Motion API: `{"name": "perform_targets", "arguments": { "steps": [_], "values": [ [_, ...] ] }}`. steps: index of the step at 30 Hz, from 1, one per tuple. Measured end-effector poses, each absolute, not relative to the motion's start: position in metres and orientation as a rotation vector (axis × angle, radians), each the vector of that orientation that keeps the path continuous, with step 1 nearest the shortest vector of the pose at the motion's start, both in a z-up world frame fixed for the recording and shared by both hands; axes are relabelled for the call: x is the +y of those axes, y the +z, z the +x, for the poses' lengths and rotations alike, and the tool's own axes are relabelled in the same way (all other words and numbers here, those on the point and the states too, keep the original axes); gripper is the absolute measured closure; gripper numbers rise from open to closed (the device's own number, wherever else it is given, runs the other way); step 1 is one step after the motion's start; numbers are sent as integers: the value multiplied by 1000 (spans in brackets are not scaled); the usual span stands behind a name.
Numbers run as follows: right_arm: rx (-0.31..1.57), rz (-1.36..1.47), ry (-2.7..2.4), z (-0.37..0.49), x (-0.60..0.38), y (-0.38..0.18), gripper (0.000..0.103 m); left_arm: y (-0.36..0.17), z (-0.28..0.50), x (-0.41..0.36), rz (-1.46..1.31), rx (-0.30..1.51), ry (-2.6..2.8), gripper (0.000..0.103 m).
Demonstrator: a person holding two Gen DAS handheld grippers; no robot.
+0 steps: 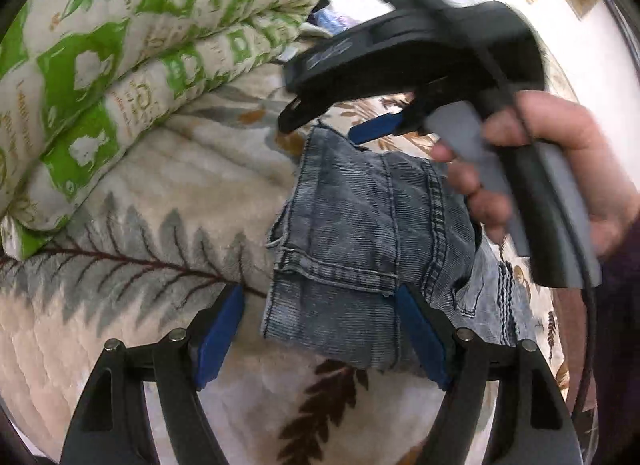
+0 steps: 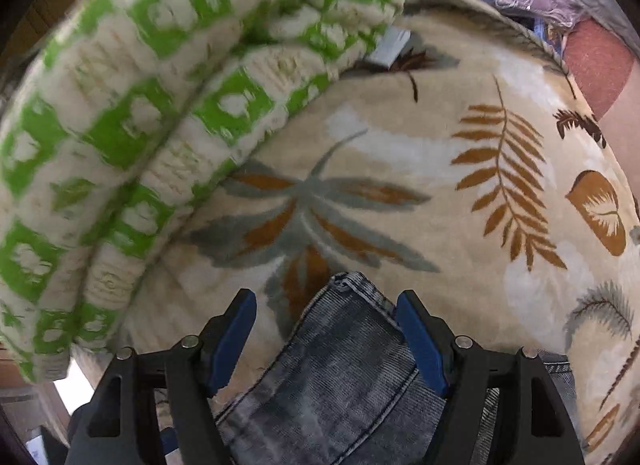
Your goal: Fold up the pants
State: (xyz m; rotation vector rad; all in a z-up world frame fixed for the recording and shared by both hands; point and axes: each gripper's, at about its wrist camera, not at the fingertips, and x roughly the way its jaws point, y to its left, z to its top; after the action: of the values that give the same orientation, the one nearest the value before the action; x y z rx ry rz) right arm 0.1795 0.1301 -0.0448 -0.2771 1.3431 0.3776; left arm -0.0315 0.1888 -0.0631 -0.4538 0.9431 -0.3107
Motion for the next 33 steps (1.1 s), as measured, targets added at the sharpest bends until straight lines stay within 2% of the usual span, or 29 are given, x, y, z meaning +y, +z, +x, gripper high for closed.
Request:
{"name": "perform_targets", "arguments": {
  "steps": [1, 3, 5, 6, 7, 8, 9, 11, 12, 13, 16, 23, 25, 33],
  "values": [
    [1344, -298, 370, 179, 131, -49, 27, -63, -31, 185, -448, 944, -340, 41],
    [1355, -319, 370, 178, 132, -57, 27, -66, -29, 182, -440, 957, -362, 46],
    [1351, -349, 350, 178, 131, -62, 27, -70, -25, 183, -474, 972, -389, 60],
    [1341, -358, 347, 178, 131, -63, 27, -71, -22, 183, -489, 978, -403, 63],
    [1326, -356, 342, 177, 128, -64, 29, -72, -21, 183, -499, 980, -413, 68],
    [1331, -340, 336, 177, 125, -65, 36, -72, -20, 182, -500, 978, -423, 76],
    [1338, -316, 329, 177, 121, -66, 41, -71, -19, 180, -498, 974, -441, 79],
    [1337, -317, 316, 178, 114, -67, 58, -68, -18, 176, -486, 959, -454, 81],
    [1333, -318, 315, 177, 112, -66, 62, -68, -16, 175, -486, 957, -460, 82],
    [1327, -306, 318, 176, 107, -63, 70, -68, -14, 175, -497, 953, -467, 83],
    [1273, -269, 324, 172, 98, -49, 79, -64, -13, 177, -510, 933, -484, 84],
    [1157, -214, 346, 147, 73, -6, 83, -44, -21, 164, -441, 843, -512, 84],
    [1119, -197, 350, 142, 70, 11, 89, -38, -24, 157, -418, 817, -517, 84],
    [976, -169, 286, 103, 15, 66, 89, -16, -48, 113, -272, 727, -593, 84]
  ]
}}
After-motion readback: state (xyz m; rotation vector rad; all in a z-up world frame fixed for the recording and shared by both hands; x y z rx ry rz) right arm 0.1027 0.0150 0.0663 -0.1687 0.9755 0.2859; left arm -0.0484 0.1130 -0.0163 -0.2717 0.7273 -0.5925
